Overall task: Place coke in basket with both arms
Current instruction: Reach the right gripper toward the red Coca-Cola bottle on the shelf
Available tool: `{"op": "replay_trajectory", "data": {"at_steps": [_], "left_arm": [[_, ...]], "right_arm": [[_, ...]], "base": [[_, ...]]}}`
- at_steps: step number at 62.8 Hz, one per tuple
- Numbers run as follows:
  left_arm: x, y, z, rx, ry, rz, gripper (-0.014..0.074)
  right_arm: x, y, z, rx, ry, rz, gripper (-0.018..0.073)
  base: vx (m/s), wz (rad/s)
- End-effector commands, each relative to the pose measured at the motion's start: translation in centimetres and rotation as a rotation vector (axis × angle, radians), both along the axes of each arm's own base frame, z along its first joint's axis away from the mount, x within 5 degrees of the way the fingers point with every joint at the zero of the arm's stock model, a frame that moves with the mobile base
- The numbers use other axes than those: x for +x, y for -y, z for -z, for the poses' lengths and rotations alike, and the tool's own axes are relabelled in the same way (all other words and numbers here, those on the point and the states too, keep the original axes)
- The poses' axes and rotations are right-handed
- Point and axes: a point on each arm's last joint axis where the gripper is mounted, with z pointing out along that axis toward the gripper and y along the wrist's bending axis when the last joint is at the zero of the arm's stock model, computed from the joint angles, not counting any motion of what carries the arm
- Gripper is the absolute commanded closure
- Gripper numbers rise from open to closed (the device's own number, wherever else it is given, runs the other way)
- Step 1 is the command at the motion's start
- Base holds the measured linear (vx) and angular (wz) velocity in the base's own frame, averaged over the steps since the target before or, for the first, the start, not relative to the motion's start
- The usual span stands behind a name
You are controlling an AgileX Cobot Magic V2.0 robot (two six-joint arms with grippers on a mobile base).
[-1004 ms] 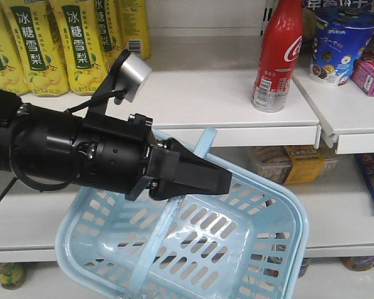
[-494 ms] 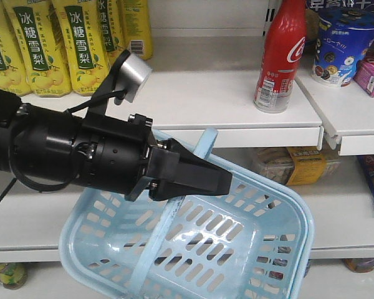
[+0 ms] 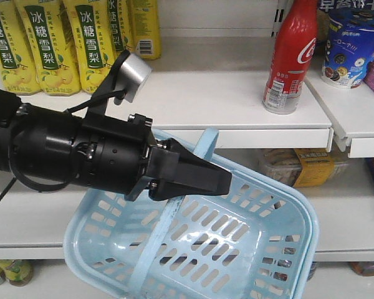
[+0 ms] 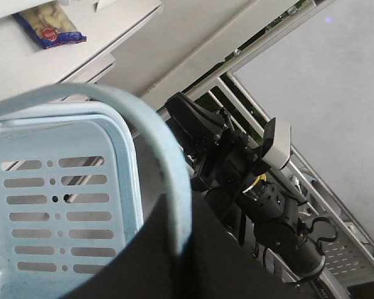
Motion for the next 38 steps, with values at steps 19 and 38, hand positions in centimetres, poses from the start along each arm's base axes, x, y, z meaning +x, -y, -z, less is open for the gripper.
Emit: {"op": "replay_trajectory", "data": {"at_steps": [19,38], "left_arm": [[-0.59,-0.3,-2.41,-0.098,0.042,-0.026,0.0603],[-0.6,-0.3,-2.41,-0.098,0.041,-0.025,0.0603]], "right_arm": [[-0.12,-0.04,-0.4,-0.014,0.077,-0.001,0.0565],[-0.12,-0.04,-0.4,-0.014,0.077,-0.001,0.0565]], "base": [[0.0,0.01],[0.01,0.0]]}}
